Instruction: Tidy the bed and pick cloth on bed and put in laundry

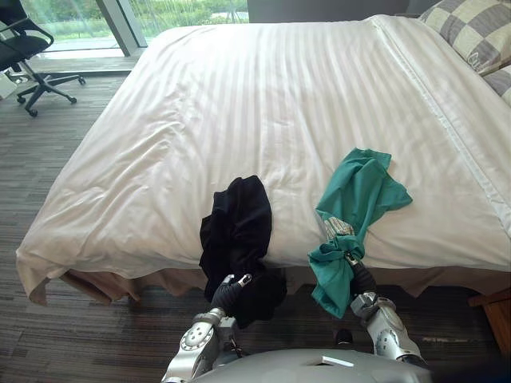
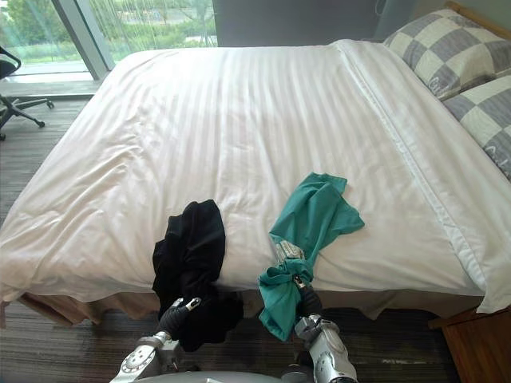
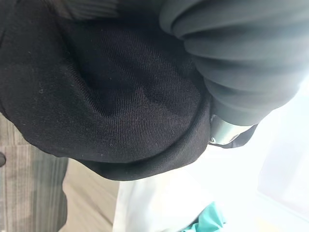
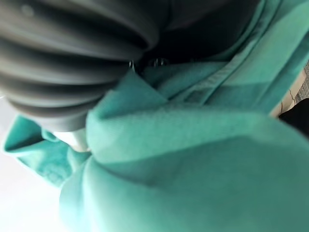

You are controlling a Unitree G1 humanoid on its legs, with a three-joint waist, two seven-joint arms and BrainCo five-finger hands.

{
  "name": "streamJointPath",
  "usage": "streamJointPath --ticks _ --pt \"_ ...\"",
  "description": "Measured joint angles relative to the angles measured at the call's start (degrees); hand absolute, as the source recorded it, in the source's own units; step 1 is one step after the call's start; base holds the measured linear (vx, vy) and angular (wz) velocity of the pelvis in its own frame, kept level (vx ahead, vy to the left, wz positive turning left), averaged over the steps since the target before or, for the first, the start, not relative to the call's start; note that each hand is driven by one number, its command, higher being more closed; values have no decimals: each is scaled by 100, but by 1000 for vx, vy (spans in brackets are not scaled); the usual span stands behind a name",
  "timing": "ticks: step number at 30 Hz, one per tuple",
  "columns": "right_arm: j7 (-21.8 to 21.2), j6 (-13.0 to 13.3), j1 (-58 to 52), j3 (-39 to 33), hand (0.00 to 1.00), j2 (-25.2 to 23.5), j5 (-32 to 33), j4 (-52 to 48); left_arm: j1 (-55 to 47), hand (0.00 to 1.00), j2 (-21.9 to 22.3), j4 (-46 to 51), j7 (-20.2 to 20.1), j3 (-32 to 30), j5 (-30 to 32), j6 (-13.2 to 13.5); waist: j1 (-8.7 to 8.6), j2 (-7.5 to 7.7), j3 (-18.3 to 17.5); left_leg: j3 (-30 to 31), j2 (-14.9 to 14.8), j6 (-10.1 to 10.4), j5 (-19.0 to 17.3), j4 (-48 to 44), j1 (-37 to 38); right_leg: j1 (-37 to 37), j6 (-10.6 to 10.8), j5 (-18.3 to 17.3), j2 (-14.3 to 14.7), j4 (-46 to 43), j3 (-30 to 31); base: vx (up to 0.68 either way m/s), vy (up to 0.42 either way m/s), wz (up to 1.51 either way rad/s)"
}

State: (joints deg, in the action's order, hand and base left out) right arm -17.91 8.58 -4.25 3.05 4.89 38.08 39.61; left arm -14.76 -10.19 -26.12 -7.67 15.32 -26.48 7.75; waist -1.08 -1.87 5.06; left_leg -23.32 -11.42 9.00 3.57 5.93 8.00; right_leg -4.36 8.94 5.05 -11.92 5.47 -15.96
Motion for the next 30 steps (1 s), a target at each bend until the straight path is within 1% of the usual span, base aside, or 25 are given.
streamJointPath --ticks 4,6,7,8,9,10,11,12,13,14,15,16,18,19,20,21,22,23,24,25,26,27,28,29,30 --pt "-9 14 -7 0 100 -7 -59 -82 1 100 3 8 134 -12 0 42 16 2 -26 43 6 -2 -13 -1 -21 -4 -3 -10 -3 -2 -31 -1 -1 4" --pt "-13 52 -116 -6 100 -13 -145 -332 14 100 3 11 175 -11 0 42 -21 -4 -62 201 11 -20 1 -4 -147 -2 -7 -120 -2 -42 -59 -12 -7 33" --pt "-12 64 -202 -27 100 -14 -145 -533 31 100 6 16 174 -4 0 42 -78 -20 -73 375 3 -46 21 -17 -223 26 -15 -346 23 -191 -12 12 -39 83" --pt "-12 89 -334 -63 100 -18 -143 -756 35 100 6 30 174 6 -1 40 -209 -38 -85 679 -9 -70 57 -29 -330 37 -72 -664 141 -373 295 43 -79 153" --pt "11 176 -542 -88 100 -34 -142 -1007 101 100 8 105 177 25 -6 38 -274 -18 -108 1129 14 -89 117 -29 -443 63 -133 -970 226 -730 517 57 -83 142" --pt "21 187 -586 -84 100 -34 -145 -1055 84 100 -4 167 177 24 -22 37 -251 12 -127 1176 15 -89 126 -29 -451 105 -101 -1047 210 -878 480 63 -66 113" --pt "30 199 -658 -62 100 -32 -183 -1149 4 100 -27 283 211 23 -206 37 -160 34 -146 1296 19 -88 133 -30 -485 116 -97 -1171 187 -1054 369 70 -56 57" --pt "42 238 -690 -42 100 -32 -198 -1202 -25 100 -25 303 323 14 -383 38 -112 37 -165 1413 23 -91 153 -30 -517 102 -142 -1261 178 -1160 300 54 -43 55" --pt "70 240 -689 -9 100 -32 -209 -1238 -48 100 -16 307 360 -10 -463 38 -104 39 -166 1457 27 -96 160 -30 -530 98 -135 -1311 174 -1211 297 46 -53 54" --pt "89 240 -686 136 100 -41 -264 -1326 -168 100 24 350 472 -72 -682 42 -95 9 -180 1551 32 -128 190 -31 -624 152 -149 -1415 160 -1322 216 17 -42 41" --pt "88 240 -691 209 100 -40 -336 -1398 -261 100 70 435 558 -91 -748 55 -86 -22 -193 1616 42 -156 218 -31 -698 212 -150 -1479 142 -1418 146 21 -53 45" --pt "87 240 -693 240 100 -45 -414 -1432 -349 100 82 481 601 -93 -833 90 -101 -40 -179 1675 64 -191 255 -31 -740 219 -145 -1522 118 -1477 69 2 -46 55" --pt "86 214 -784 265 100 -40 -705 -1504 -474 100 220 623 706 -83 -922 172 -93 -65 -161 1842 169 -354 378 -32 -867 225 -120 -1663 -1 -1650 -188 -11 -29 74" --pt "85 167 -843 289 100 -35 -866 -1517 -543 100 334 763 780 -75 -1051 189 -81 -68 -143 1947 273 -496 500 -32 -938 154 -114 -1753 -93 -1734 -420 -17 -17 106" --pt "86 124 -905 292 100 -26 -1028 -1517 -616 100 437 880 780 -78 -1125 203 -50 -60 -123 1919 387 -626 633 -32 -988 32 -84 -1841 -197 -1783 -725 -23 -16 120" --pt "86 102 -947 293 100 -35 -1076 -1518 -641 100 468 930 768 -73 -1127 203 -59 -47 -116 1869 469 -728 750 -32 -1028 -56 -116 -1901 -252 -1788 -935 -45 -9 157" --pt "95 87 -1008 308 100 -34 -1179 -1518 -622 100 532 994 710 -89 -1126 202 -62 -8 -83 1731 667 -1111 1062 -31 -1170 -250 -164 -1956 -329 -1755 -1356 -91 10 198" --pt "118 59 -1035 296 100 -20 -1255 -1593 -572 100 560 1071 562 -104 -1125 193 -64 76 -5 1395 812 -1729 1089 -23 -1308 -462 -204 -1964 -395 -1607 -1892 -83 12 196" --pt "122 57 -1064 269 100 -12 -1260 -1660 -531 100 581 1112 503 -108 -1124 179 -24 26 32 967 820 -1842 749 -155 -1317 -588 -145 -1919 -387 -1568 -2182 -56 76 191" --pt "208 54 -1126 240 100 -50 -1263 -1751 -562 100 587 1135 382 -160 -1117 117 67 5 72 158 808 -1674 175 -430 -1327 -842 -14 -1904 -400 -1571 -2669 38 82 189" --pt "252 52 -1204 276 100 -41 -1262 -1887 -581 100 596 1133 328 -221 -1117 67 45 118 74 -504 773 -1725 -304 -738 -1353 -1091 30 -1878 -516 -1545 -3188 38 82 200" --pt "275 55 -1228 268 100 -25 -1257 -1955 -560 100 602 1133 290 -222 -1116 29 49 161 92 -820 702 -1797 -440 -1135 -1462 -1158 33 -1878 -597 -1614 -3415 90 43 189" --pt "301 55 -1240 263 100 23 -1258 -2041 -596 100 650 1135 262 -219 -1119 5 91 141 91 -1375 515 -1834 -536 -2023 -1632 -1222 31 -1880 -657 -1838 -3702 138 78 175" --pt "355 58 -1260 268 100 75 -1253 -2152 -677 100 692 1137 170 -219 -1114 -36 80 11 53 -1576 503 -1673 -580 -2140 -1651 -1270 29 -1878 -613 -2062 -3885 138 78 177" --pt "375 61 -1253 265 100 73 -1250 -2172 -672 100 680 1135 150 -216 -1114 -69 48 -4 48 -1509 588 -1546 -675 -1964 -1654 -1290 29 -1879 -613 -2193 -3978 178 149 191"
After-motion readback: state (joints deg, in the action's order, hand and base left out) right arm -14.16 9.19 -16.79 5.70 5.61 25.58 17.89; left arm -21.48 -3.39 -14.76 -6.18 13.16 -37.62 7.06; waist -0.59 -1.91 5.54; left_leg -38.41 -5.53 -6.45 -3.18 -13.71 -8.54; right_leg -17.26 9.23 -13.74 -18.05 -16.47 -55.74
